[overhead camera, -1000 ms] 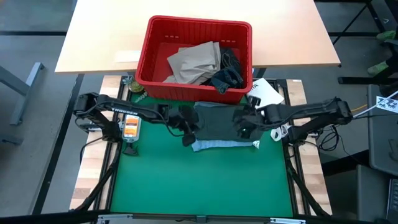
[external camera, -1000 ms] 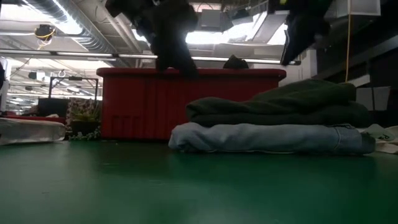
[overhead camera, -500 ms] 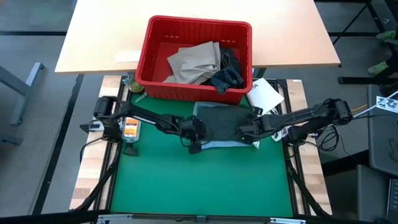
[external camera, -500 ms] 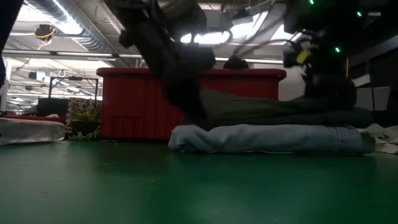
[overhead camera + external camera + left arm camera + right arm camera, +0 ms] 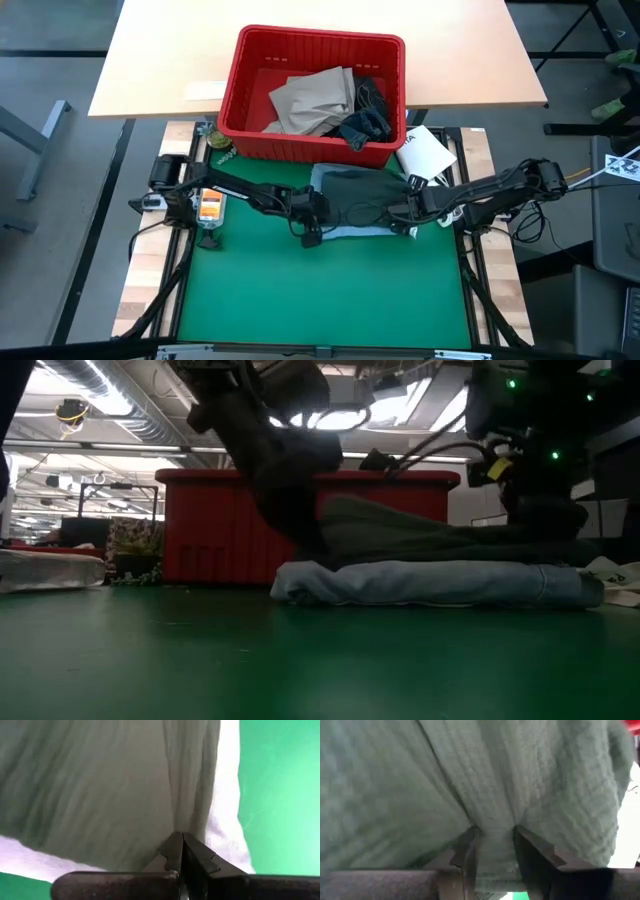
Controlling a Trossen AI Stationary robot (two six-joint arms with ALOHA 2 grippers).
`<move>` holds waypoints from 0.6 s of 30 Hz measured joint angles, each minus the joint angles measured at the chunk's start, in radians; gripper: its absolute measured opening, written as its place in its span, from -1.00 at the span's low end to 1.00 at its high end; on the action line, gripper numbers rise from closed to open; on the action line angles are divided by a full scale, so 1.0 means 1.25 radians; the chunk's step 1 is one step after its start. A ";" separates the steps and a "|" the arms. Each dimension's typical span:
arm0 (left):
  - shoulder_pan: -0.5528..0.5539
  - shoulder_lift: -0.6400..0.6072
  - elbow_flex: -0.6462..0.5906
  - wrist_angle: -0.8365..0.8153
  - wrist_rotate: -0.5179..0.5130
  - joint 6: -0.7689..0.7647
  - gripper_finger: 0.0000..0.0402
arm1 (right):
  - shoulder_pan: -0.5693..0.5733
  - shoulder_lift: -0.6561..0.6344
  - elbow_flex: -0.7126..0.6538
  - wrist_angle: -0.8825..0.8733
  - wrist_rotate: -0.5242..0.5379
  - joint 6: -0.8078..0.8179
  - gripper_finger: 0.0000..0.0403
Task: Fold Laundry from Bin
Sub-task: Stack the folded green polo shirt on top of the folded blue pants
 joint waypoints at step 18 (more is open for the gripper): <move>0.098 -0.088 0.000 0.134 -0.013 0.004 -0.99 | -0.001 0.000 0.188 -0.047 0.169 -0.051 -0.37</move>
